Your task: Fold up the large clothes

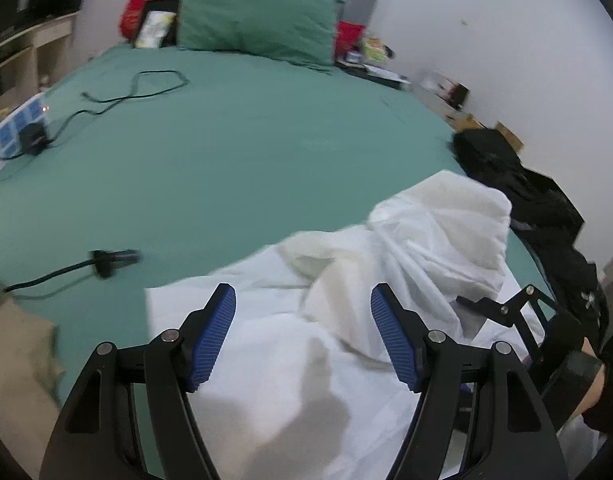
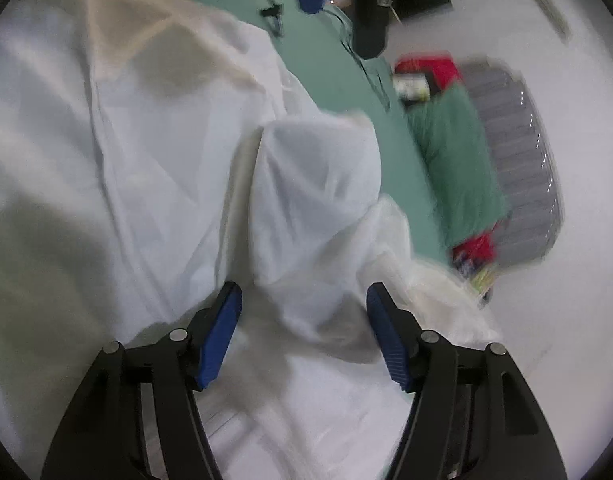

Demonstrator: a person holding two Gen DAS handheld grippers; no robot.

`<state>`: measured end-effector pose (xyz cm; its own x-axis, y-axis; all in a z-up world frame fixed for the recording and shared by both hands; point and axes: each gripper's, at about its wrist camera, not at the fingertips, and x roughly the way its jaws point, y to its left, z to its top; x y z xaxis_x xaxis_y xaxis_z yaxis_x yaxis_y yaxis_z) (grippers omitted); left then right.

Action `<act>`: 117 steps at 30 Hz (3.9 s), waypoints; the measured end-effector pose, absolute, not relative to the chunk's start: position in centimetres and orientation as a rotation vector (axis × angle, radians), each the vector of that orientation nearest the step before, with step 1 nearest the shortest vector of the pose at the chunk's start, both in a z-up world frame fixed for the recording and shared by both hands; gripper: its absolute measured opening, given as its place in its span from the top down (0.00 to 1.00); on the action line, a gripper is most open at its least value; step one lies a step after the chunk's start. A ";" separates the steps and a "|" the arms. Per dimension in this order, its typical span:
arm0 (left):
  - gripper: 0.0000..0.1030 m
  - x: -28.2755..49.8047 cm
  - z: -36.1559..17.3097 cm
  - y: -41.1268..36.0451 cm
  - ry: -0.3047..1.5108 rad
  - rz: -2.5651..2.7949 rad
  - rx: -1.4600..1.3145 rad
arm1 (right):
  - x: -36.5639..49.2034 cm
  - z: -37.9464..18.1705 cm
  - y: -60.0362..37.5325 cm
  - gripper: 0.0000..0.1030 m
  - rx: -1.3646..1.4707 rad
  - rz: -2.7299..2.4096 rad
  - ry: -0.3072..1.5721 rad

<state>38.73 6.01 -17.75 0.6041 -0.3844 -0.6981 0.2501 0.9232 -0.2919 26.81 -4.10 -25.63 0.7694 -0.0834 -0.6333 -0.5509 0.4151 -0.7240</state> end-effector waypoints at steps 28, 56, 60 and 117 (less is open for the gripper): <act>0.86 37.5 -22.7 3.1 0.972 -0.347 -0.036 | 34.4 -22.2 -13.7 0.73 -0.175 0.457 0.833; 0.41 33.3 -24.5 -0.7 1.055 -0.381 -0.157 | 24.6 -22.5 -18.4 0.17 0.049 0.434 0.785; 0.41 31.8 -23.3 0.8 1.015 -0.368 -0.204 | 25.3 -24.3 -17.7 0.17 0.041 0.439 0.909; 0.47 10.6 -25.1 14.0 1.133 0.098 -0.239 | 5.6 -22.3 -38.1 0.96 0.080 0.074 1.119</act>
<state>10.58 13.97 -25.06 0.4227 -0.0436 -0.9052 -0.1985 0.9701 -0.1394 5.59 -38.07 -22.27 0.4345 0.0996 -0.8951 -0.0194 0.9947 0.1013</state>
